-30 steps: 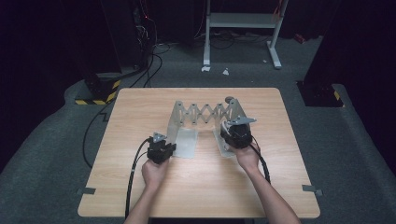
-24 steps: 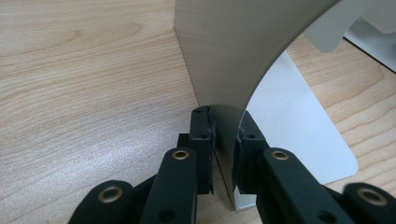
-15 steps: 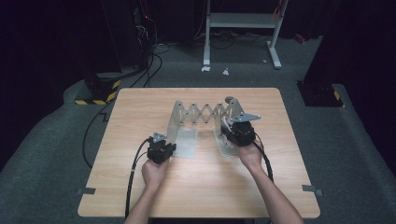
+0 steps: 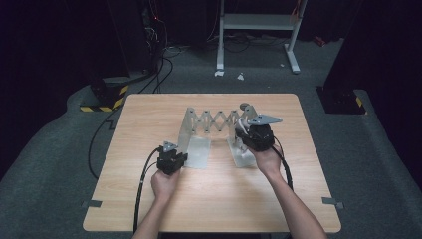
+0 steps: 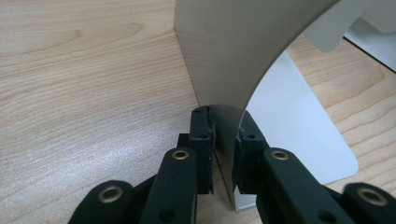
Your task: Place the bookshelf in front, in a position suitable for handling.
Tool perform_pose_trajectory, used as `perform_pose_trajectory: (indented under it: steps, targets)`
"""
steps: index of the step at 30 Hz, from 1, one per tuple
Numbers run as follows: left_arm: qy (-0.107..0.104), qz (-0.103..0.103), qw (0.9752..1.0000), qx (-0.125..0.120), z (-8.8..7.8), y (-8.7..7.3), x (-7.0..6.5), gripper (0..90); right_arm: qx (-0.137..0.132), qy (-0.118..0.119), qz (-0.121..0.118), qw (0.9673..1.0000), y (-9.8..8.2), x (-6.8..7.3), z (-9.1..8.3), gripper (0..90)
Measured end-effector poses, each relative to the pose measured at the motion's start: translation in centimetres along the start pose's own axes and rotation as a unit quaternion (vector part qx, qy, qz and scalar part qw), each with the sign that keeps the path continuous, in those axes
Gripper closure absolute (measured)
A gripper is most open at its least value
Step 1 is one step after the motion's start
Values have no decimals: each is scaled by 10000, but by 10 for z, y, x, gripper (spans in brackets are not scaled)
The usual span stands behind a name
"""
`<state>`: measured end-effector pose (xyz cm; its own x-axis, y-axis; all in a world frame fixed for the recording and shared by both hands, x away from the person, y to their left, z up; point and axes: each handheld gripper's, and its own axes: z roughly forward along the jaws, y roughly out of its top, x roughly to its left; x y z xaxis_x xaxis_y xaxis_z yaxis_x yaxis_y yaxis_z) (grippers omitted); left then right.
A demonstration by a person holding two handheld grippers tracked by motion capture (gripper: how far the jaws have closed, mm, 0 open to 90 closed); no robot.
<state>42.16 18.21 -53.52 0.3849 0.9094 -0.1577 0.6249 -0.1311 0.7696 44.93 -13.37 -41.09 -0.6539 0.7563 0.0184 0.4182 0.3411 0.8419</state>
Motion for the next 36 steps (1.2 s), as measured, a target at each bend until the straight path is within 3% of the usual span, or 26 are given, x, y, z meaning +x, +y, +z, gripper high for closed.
perform_pose_trajectory:
  steps: [14,30,36]
  targets:
    - [2,10,10000,2,0,0,0,803,-59,7,134,9999,13,-4,5,834]
    - [-1,14,10000,5,0,0,0,802,111,31,336,9994,0,-10,21,834]
    - [-3,18,10000,7,0,0,0,803,281,-112,382,9988,-9,-10,33,838]
